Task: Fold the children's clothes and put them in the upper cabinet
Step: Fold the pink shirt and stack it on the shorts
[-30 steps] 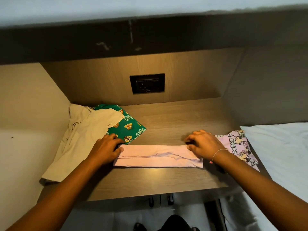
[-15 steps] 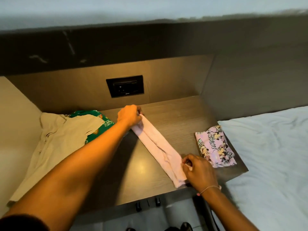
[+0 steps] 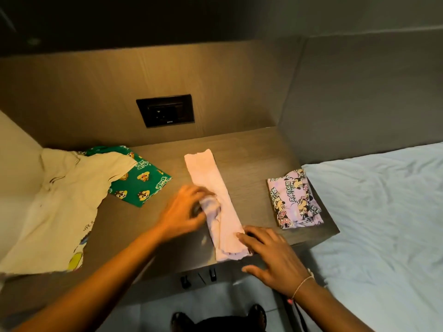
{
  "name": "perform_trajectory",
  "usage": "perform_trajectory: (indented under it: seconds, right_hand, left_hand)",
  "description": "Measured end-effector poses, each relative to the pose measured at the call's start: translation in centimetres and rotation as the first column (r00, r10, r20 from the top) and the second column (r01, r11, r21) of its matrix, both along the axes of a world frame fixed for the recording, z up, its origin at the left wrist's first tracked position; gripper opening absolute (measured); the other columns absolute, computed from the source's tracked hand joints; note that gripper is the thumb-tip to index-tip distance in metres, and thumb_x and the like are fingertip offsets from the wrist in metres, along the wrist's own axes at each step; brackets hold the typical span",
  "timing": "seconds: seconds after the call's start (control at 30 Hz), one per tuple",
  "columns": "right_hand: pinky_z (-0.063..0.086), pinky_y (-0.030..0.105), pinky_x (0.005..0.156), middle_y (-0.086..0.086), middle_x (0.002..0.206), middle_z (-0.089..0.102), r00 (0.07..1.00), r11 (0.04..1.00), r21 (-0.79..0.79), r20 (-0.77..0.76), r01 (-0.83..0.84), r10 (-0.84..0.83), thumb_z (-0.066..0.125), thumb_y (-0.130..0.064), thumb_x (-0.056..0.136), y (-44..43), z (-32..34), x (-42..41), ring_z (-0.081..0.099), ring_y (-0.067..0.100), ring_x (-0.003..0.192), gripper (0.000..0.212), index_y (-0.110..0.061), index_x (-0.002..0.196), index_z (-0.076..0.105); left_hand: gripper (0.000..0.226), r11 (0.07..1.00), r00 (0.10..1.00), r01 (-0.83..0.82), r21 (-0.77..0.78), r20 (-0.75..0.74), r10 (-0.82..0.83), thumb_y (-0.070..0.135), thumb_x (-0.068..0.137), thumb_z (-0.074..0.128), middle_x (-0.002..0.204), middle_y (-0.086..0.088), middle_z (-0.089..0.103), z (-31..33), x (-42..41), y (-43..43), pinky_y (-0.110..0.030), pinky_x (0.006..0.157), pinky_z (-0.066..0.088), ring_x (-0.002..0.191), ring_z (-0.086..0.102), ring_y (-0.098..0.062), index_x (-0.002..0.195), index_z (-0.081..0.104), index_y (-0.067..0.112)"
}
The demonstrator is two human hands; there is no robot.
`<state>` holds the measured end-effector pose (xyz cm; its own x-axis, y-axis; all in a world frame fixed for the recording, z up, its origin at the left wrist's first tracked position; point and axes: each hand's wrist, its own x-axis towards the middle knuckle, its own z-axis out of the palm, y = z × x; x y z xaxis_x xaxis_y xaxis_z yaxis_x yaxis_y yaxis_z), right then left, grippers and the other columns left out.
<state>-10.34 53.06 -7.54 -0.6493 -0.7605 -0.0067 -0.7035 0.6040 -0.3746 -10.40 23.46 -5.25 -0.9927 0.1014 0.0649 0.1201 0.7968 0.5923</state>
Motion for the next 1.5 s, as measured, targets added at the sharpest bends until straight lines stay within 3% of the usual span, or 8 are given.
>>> perform_trajectory:
  seconds: [0.17,0.4,0.6,0.83,0.97,1.1,1.3,1.5]
  right_hand:
    - [0.048,0.036,0.082,-0.01,0.143,0.049,0.988,0.997,0.048,-0.14,-0.055,0.062,0.072,-0.038,0.075,-1.4,-0.5,-0.1,0.053,0.02,0.11,0.064,-0.035,0.133,0.047]
    - [0.046,0.035,0.078,-0.01,0.125,0.063,0.992,0.989,-0.131,-0.113,-0.075,0.061,0.071,-0.019,0.072,-1.0,-1.2,-0.3,0.056,0.02,0.104,0.045,-0.031,0.115,0.062]
    - [0.05,0.035,0.081,-0.013,0.102,0.061,0.97,0.926,-0.372,0.24,0.065,0.028,0.068,-0.019,0.081,-0.9,1.5,-0.1,0.055,0.008,0.098,0.029,-0.031,0.107,0.064]
    - [0.052,0.039,0.061,-0.008,0.074,0.066,0.923,0.878,-0.436,0.385,0.199,-0.019,0.067,-0.05,0.074,-4.3,7.5,-3.3,0.059,0.011,0.068,0.026,-0.031,0.092,0.067]
    - [0.047,0.034,0.062,-0.006,0.067,0.063,0.912,0.899,-0.309,0.365,0.31,-0.189,0.074,-0.04,0.077,-9.2,7.0,-8.5,0.06,0.018,0.067,0.017,-0.026,0.083,0.066]
    - [0.049,0.03,0.066,0.001,0.084,0.07,0.883,0.932,-0.099,0.369,0.347,-0.29,0.07,-0.044,0.081,-13.4,4.5,-12.3,0.064,0.023,0.078,0.021,-0.026,0.089,0.066]
    - [0.052,0.032,0.07,-0.005,0.087,0.07,0.812,0.855,-0.085,0.373,0.512,-0.449,0.063,-0.054,0.083,-12.9,2.2,-11.2,0.064,0.017,0.082,0.043,-0.029,0.117,0.06]
    - [0.056,0.039,0.078,-0.002,0.099,0.068,0.791,0.862,0.096,0.356,0.498,-0.497,0.068,-0.054,0.076,-12.6,1.0,-7.5,0.063,0.02,0.088,0.037,-0.026,0.101,0.067]
  left_hand:
    - [0.066,0.98,0.989,0.104,-0.171,0.124,-0.083,0.059,0.076,0.056,0.149,0.014,0.039,-2.2,7.8,4.4,-0.037,0.107,0.025,0.14,0.023,-0.011,0.139,0.04,0.045]
    - [0.032,0.961,0.986,-0.073,-0.266,-0.163,0.03,0.037,0.079,0.074,0.123,0.003,0.065,-3.4,10.0,7.7,-0.041,0.088,0.05,0.117,0.056,-0.023,0.109,0.068,0.031]
    - [0.018,0.932,0.939,-0.325,0.159,-0.064,0.338,0.034,0.084,0.064,0.098,0.02,0.067,-0.7,11.7,8.9,-0.037,0.082,0.049,0.097,0.058,-0.004,0.101,0.069,0.031]
    - [0.016,0.727,0.928,-0.369,0.579,0.269,0.257,0.009,0.093,0.058,0.078,0.011,0.069,5.6,8.3,6.2,-0.021,0.067,0.05,0.076,0.063,-0.005,0.092,0.068,0.021]
    - [0.016,0.71,0.852,-0.507,0.489,0.411,0.325,0.013,0.096,0.053,0.071,0.008,0.062,5.9,2.5,2.9,-0.013,0.051,0.043,0.062,0.053,-0.005,0.094,0.067,0.019]
    - [0.012,0.791,0.762,-0.57,0.223,0.503,0.407,0.02,0.094,0.056,0.083,-0.009,0.06,2.9,-2.5,0.4,-0.029,0.063,0.044,0.074,0.053,-0.019,0.096,0.065,0.013]
    - [0.032,0.752,0.71,-0.656,-0.069,0.281,0.646,0.043,0.087,0.063,0.101,0.002,0.06,-1.0,-3.3,0.0,-0.036,0.079,0.054,0.092,0.059,-0.019,0.11,0.058,0.021]
    - [0.038,0.803,0.746,-0.585,-0.117,0.313,0.588,0.041,0.086,0.066,0.109,-0.004,0.062,-1.7,-3.7,-0.4,-0.036,0.079,0.053,0.095,0.059,-0.021,0.116,0.062,0.019]
